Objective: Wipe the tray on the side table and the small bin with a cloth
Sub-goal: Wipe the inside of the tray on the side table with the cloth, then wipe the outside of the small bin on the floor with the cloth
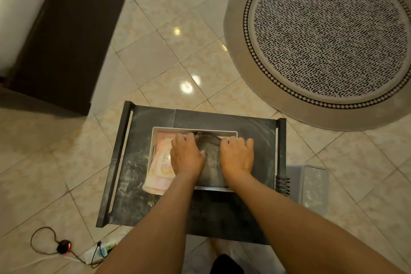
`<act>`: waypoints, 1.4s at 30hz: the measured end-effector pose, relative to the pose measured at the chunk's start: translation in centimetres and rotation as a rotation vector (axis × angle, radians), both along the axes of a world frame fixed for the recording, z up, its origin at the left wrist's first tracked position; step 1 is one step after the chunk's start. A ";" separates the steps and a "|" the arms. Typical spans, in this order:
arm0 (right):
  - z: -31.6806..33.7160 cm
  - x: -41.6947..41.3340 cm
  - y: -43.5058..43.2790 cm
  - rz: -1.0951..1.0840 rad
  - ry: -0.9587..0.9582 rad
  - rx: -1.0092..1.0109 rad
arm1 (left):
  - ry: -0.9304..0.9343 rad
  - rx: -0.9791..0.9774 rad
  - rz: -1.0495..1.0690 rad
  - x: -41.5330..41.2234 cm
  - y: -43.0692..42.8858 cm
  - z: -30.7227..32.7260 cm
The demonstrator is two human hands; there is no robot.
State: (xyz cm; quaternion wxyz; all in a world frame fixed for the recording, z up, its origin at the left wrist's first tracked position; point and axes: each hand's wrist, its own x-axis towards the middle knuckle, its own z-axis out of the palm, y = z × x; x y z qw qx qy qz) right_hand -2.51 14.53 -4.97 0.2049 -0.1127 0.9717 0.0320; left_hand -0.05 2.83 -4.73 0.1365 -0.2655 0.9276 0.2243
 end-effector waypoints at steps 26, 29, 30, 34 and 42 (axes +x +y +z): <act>24.6 -5.0 8.5 -0.252 -0.323 -1.050 | 0.051 0.683 -0.197 -4.1 -1.7 23.3; 29.7 -6.6 11.5 -0.318 -0.360 -1.265 | 0.189 0.859 -0.026 -4.6 0.5 29.0; 31.2 -7.1 12.5 -0.323 -0.347 -1.315 | 0.238 0.926 0.046 -4.8 1.7 30.5; 36.6 -8.7 17.0 -0.347 -0.294 -1.474 | 0.415 1.054 0.292 -5.9 7.8 36.1; 44.3 -10.7 28.0 -0.279 -0.082 -1.343 | 0.530 1.011 0.049 -8.4 19.3 43.0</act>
